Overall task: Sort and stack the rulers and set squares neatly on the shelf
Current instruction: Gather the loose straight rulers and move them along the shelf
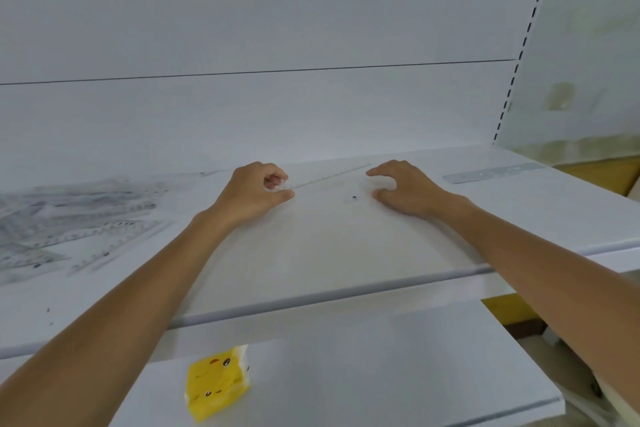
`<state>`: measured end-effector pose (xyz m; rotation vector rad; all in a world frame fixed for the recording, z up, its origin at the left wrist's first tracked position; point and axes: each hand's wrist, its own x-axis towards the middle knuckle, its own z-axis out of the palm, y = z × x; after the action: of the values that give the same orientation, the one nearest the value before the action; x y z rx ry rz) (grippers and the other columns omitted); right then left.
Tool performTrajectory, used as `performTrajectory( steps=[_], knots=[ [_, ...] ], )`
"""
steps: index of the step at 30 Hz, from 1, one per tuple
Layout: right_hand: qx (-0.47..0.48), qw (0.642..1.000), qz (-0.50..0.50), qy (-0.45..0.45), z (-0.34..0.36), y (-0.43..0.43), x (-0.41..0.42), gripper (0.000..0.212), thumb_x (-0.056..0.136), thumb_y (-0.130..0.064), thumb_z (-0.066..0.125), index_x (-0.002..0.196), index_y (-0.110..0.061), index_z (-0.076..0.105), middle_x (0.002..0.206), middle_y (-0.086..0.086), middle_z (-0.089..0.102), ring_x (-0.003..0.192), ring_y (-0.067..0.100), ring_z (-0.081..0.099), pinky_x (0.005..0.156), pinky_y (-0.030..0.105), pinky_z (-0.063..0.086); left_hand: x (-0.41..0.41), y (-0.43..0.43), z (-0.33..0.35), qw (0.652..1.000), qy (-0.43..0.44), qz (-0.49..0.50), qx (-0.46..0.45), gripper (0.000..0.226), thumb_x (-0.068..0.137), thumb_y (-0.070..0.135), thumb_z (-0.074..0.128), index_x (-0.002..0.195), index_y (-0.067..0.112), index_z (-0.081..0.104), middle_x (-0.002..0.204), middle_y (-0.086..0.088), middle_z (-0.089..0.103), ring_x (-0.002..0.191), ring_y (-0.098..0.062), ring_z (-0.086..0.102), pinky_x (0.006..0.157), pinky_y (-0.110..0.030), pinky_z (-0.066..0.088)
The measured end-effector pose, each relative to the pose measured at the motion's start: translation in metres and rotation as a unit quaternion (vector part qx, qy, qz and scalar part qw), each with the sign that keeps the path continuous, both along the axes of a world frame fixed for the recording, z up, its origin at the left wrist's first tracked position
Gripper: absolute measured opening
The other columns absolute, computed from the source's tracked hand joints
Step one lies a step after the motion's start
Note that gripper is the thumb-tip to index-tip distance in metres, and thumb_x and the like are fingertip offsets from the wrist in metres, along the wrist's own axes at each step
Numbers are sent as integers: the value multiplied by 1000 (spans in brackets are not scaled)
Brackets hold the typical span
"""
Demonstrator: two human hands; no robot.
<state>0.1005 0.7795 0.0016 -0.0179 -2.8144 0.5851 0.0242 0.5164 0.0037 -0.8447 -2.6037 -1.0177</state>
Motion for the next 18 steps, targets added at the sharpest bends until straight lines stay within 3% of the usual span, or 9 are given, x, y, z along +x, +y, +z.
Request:
performTrajectory(
  steps=[8, 13, 15, 18],
  knots=[
    [66, 997, -7, 49, -1, 56, 47, 37, 91, -16, 50, 128, -19, 51, 138, -1, 45, 129, 16, 37, 103, 22, 23, 13, 73, 13, 999, -28, -6, 34, 29, 77, 28, 72, 103, 22, 62, 94, 10, 59, 77, 8, 51, 60, -3, 34],
    [20, 996, -70, 51, 11, 132, 89, 31, 90, -13, 54, 121, -15, 58, 128, 2, 56, 115, 18, 51, 98, 24, 34, 32, 152, 12, 997, -46, -42, 35, 27, 77, 17, 70, 103, 19, 63, 96, 7, 60, 79, 4, 53, 61, 1, 35],
    [13, 996, -86, 25, 14, 158, 105, 30, 90, -20, 55, 120, -18, 58, 127, 1, 57, 112, 16, 53, 98, 27, 37, 40, 183, 12, 997, -43, -59, 35, 27, 76, 16, 70, 102, 19, 63, 95, 7, 60, 79, 3, 53, 64, -2, 35],
    [67, 992, -70, -85, 9, 179, 119, 43, 91, -44, 49, 128, -23, 51, 137, -1, 47, 125, 17, 43, 106, 32, 32, 52, 222, 11, 996, -43, -78, 32, 26, 78, 20, 71, 103, 19, 62, 98, 3, 60, 85, -3, 55, 74, -11, 38]
  ],
)
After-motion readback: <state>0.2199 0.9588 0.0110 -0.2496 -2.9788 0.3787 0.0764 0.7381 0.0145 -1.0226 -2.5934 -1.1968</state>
